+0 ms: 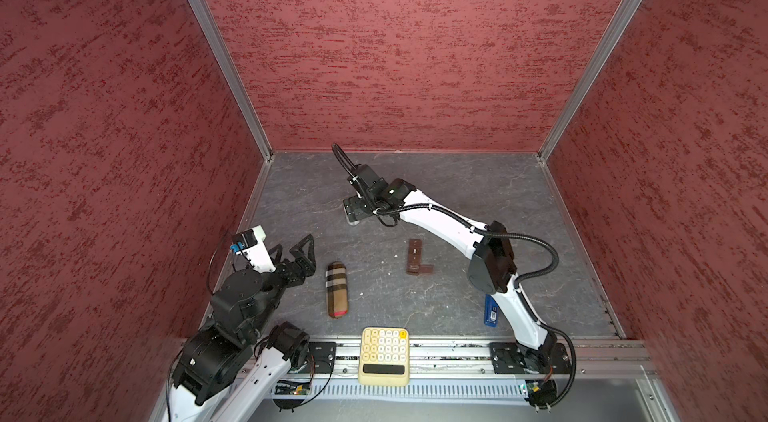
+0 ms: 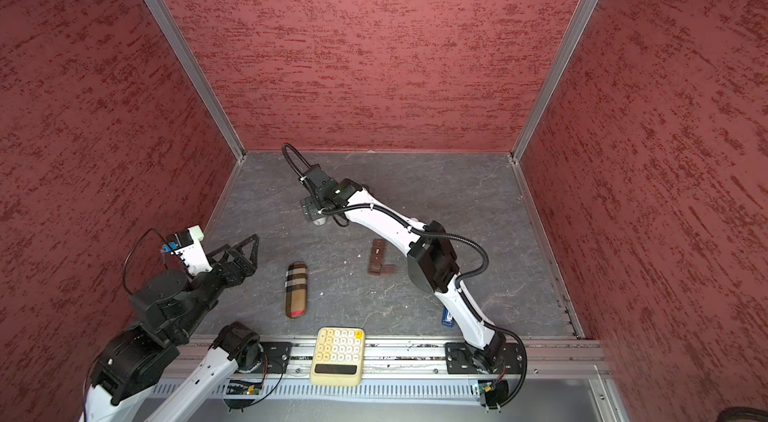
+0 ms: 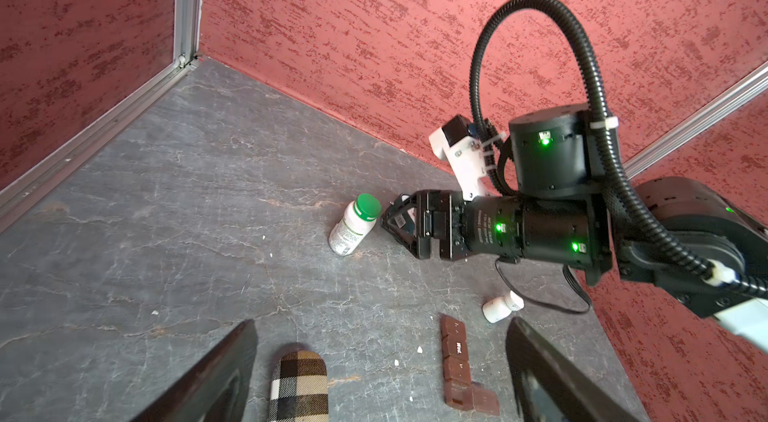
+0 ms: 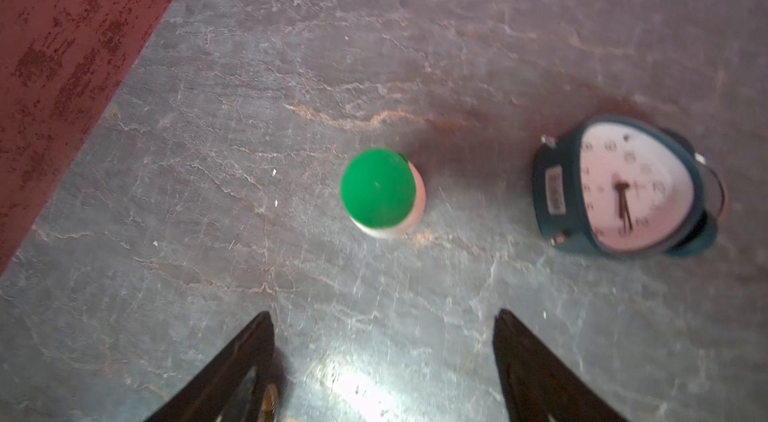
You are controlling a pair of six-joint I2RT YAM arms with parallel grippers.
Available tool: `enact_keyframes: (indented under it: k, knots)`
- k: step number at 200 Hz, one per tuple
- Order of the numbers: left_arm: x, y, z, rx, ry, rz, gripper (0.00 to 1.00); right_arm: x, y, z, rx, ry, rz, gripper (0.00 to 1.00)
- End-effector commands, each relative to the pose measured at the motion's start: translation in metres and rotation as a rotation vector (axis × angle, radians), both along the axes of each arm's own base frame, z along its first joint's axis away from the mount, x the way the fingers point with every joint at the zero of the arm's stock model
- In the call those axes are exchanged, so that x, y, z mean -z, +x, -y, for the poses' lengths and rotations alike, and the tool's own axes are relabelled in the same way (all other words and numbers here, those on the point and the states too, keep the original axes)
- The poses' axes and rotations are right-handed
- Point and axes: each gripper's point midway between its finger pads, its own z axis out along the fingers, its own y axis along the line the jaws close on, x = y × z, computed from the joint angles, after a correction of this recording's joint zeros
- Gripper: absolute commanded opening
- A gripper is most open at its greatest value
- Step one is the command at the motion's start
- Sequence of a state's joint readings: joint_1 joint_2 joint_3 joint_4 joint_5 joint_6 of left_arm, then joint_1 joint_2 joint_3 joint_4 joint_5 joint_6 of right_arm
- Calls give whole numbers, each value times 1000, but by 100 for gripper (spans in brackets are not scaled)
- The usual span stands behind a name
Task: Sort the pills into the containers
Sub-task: 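Grasp the green-capped pill bottle with the right gripper while the left gripper withdraws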
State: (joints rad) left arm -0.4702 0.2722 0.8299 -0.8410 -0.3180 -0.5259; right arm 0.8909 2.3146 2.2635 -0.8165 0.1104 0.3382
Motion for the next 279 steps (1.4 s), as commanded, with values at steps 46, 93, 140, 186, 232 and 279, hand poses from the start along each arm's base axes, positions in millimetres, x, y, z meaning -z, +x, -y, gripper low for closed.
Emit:
enact_keyframes:
  k: [46,93,140,186,232,279]
  knots:
    - [6,1,-5,-30,13,-13,94,19,22,-14,-219,-55,51,89]
    - [9,4,-3,-28,18,-29,94,31,28,-24,-286,2,21,89]
    - [11,6,-1,-26,16,-39,94,40,32,-37,-323,52,17,83]
    - [11,6,-2,-28,21,-43,94,45,38,-45,-327,76,37,76]
    - [12,6,-2,-30,24,-47,94,50,42,-43,-316,52,48,66]
    - [12,6,-1,-26,20,-46,94,59,42,-41,-307,35,37,67]
